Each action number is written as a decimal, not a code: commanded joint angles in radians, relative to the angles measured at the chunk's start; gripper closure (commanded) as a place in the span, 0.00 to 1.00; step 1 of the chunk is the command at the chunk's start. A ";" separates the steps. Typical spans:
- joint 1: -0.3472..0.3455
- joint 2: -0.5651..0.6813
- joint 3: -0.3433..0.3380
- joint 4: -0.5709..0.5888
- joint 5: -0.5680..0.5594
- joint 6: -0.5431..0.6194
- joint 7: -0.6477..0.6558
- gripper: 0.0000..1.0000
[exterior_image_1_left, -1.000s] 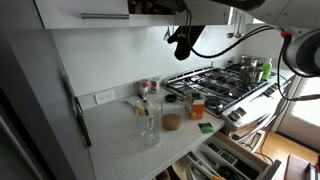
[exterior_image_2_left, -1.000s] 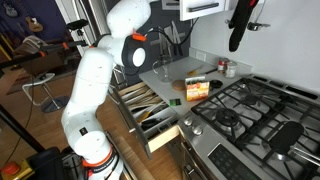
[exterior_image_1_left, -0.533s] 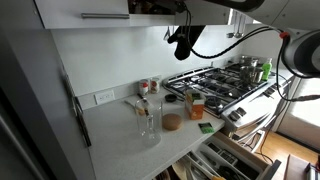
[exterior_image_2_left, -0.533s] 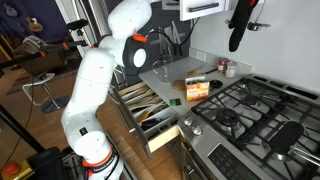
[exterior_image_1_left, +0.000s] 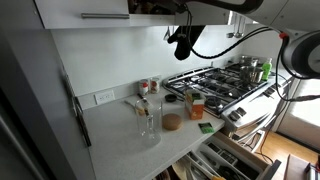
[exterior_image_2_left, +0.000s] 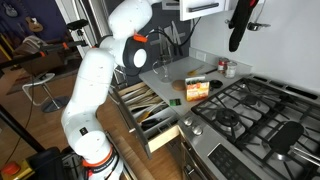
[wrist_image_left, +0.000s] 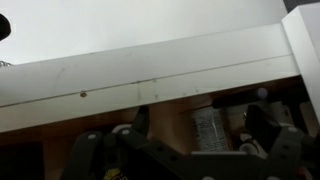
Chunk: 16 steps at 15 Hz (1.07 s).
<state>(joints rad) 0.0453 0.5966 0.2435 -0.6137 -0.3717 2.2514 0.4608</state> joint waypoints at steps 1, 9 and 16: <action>0.014 0.022 -0.014 0.014 -0.030 0.009 -0.020 0.00; 0.014 0.013 0.009 0.017 -0.029 0.052 -0.195 0.00; 0.020 0.009 -0.002 0.027 -0.035 0.123 -0.229 0.00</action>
<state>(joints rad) 0.0601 0.5986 0.2439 -0.6087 -0.3955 2.3440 0.2470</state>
